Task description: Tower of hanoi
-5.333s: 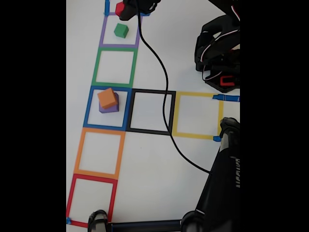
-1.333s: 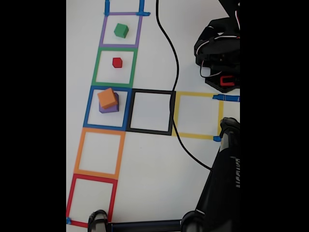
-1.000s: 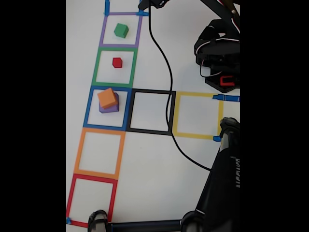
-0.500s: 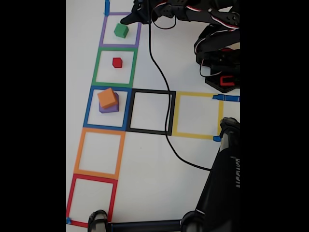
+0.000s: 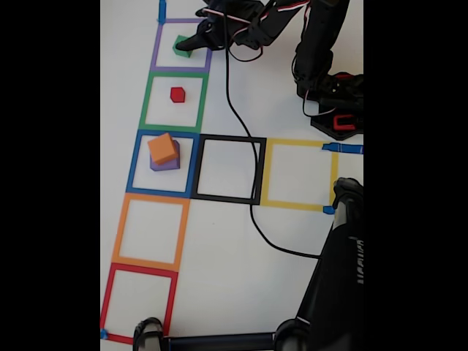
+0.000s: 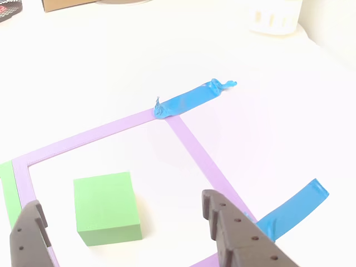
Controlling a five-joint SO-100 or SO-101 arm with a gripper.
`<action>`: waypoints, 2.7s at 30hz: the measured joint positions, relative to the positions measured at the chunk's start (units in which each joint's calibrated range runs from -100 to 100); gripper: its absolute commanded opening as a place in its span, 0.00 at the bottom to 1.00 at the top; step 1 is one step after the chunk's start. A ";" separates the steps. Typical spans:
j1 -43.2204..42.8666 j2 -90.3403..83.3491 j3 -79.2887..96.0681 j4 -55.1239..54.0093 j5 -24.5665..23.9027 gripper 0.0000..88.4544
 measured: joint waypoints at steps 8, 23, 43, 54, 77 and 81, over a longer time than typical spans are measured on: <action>-1.40 13.85 -3.01 -11.29 0.00 0.37; -3.98 24.65 -11.69 -14.83 0.00 0.28; -6.09 24.65 -11.60 -14.83 -0.36 0.07; -7.14 20.77 -10.09 -10.32 -0.36 0.06; -15.68 -41.54 -40.81 97.70 0.00 0.05; -19.66 -41.79 -57.37 116.00 0.00 0.05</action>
